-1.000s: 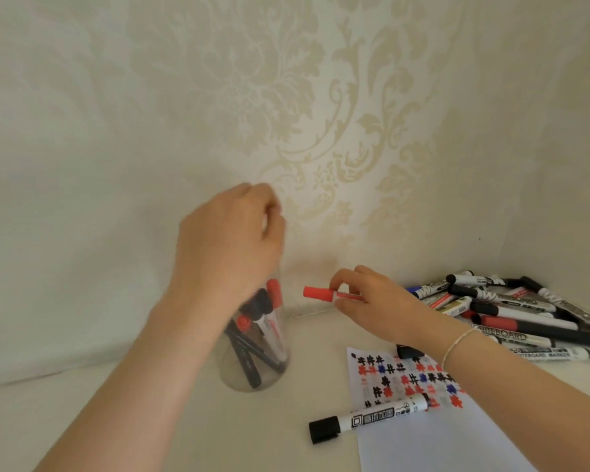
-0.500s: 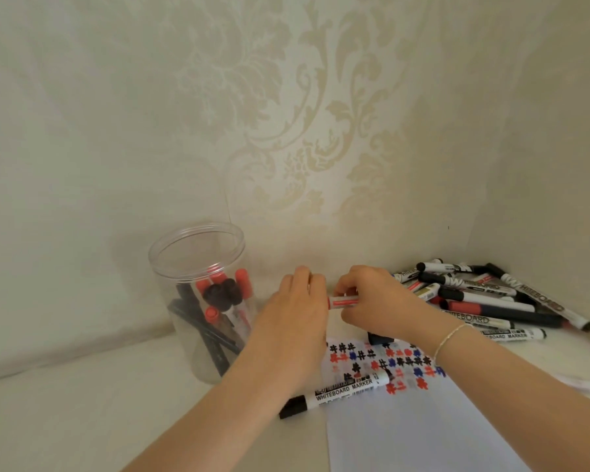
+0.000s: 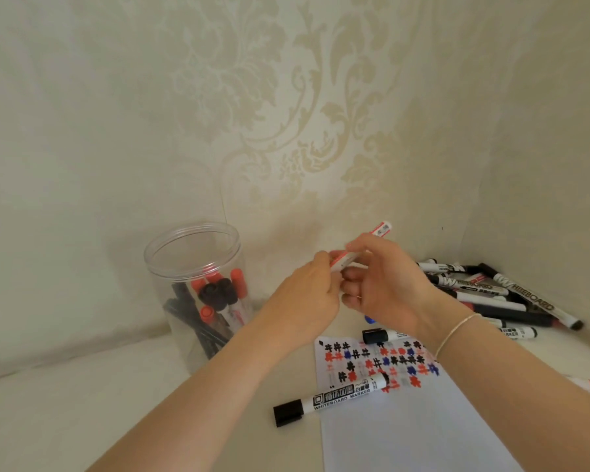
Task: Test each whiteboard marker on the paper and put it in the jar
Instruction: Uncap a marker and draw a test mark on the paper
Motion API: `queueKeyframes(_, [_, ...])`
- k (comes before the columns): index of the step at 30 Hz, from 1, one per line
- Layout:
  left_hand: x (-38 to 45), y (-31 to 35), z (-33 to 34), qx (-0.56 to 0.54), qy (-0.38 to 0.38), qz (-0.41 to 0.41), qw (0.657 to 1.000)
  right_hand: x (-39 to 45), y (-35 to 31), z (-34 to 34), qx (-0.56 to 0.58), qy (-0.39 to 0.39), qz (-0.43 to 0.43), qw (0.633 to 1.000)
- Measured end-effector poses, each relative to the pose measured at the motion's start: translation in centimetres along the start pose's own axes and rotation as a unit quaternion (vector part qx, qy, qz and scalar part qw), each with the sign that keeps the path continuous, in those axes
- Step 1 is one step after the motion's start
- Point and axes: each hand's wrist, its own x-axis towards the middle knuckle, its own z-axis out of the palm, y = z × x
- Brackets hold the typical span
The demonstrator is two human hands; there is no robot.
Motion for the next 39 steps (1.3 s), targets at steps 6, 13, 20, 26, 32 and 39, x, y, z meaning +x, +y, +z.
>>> queueKeyframes(6, [0.0,0.3,-0.1,-0.147,0.003,0.023,0.989,-0.1,0.6,0.6,-0.073,0.072,-0.131,0.986])
queueKeyframes(13, [-0.1,0.1,0.4,-0.324,-0.013,0.024,0.946,-0.3,0.6,1.5,-0.12,0.12,-0.183,0.968])
queueKeyframes(20, [-0.3,-0.1,-0.2,-0.471,-0.088,-0.03,0.877,-0.4,0.4,0.4,-0.112,0.04,-0.18,0.976])
queueKeyframes(26, [-0.6,-0.5,-0.3,-0.296,-0.043,-0.057,0.952,-0.6,-0.1,-1.2,-0.049,0.134,-0.218,0.965])
queueKeyframes(32, [-0.7,-0.2,2.1,-0.154,0.011,-0.009,0.988,-3.2,0.4,-4.9,-0.052,0.286,-0.281,0.915])
queueKeyframes(39, [-0.8,1.5,5.4,-0.075,-0.103,0.037,0.991,-5.1,3.2,-8.1,-0.031,0.17,-0.211,0.962])
